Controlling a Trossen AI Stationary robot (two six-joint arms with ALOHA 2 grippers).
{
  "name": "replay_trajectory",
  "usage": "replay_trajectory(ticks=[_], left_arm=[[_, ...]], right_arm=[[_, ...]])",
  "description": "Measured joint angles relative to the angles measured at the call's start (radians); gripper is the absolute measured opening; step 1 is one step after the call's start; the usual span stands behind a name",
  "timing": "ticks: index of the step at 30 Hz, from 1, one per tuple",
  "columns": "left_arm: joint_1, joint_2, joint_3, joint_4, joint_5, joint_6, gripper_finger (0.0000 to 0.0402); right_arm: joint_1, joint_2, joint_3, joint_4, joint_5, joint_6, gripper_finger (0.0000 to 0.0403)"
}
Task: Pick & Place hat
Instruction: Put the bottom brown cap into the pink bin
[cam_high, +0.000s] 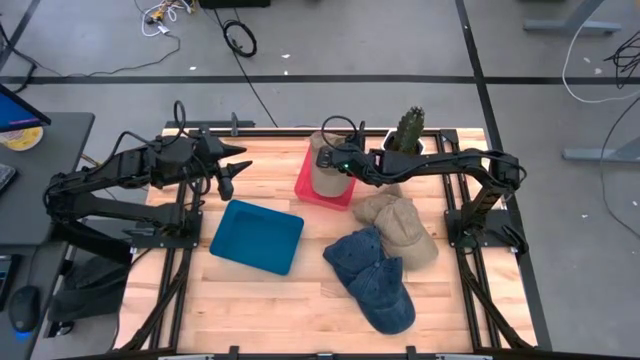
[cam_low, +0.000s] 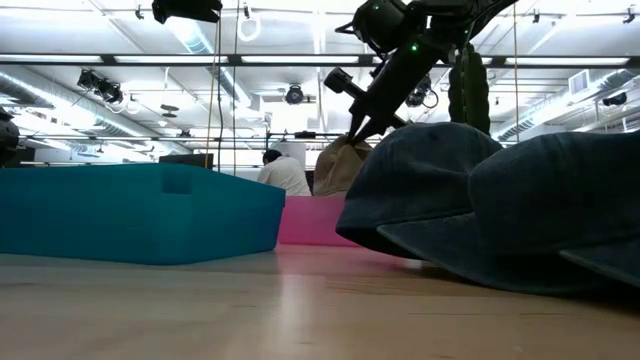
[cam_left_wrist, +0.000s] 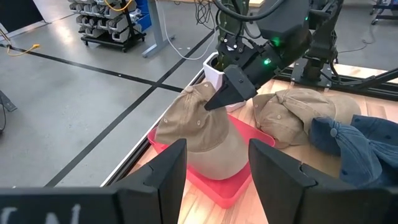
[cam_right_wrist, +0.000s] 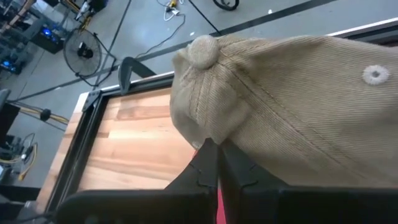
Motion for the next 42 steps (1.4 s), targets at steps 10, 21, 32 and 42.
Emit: replay_trajectory(ticks=[10, 21, 32, 42], left_arm=[[0.000, 0.000, 0.000, 0.000, 0.000, 0.000, 0.0177], [0.000, 0.000, 0.000, 0.000, 0.000, 0.000, 0.0177], [0.000, 0.000, 0.000, 0.000, 0.000, 0.000, 0.0177], [0.000, 0.000, 0.000, 0.000, 0.000, 0.000, 0.0177]], right_arm=[[-0.002, 0.000, -0.009, -0.002, -0.009, 0.003, 0.0000], [-0.002, 0.000, -0.146, 0.147, -0.036, 0.130, 0.0000], [-0.044, 0.000, -0.146, 0.175, -0.118, 0.071, 0.0000], [-0.070, 0.000, -0.146, 0.145, -0.201, 0.063, 0.0000]])
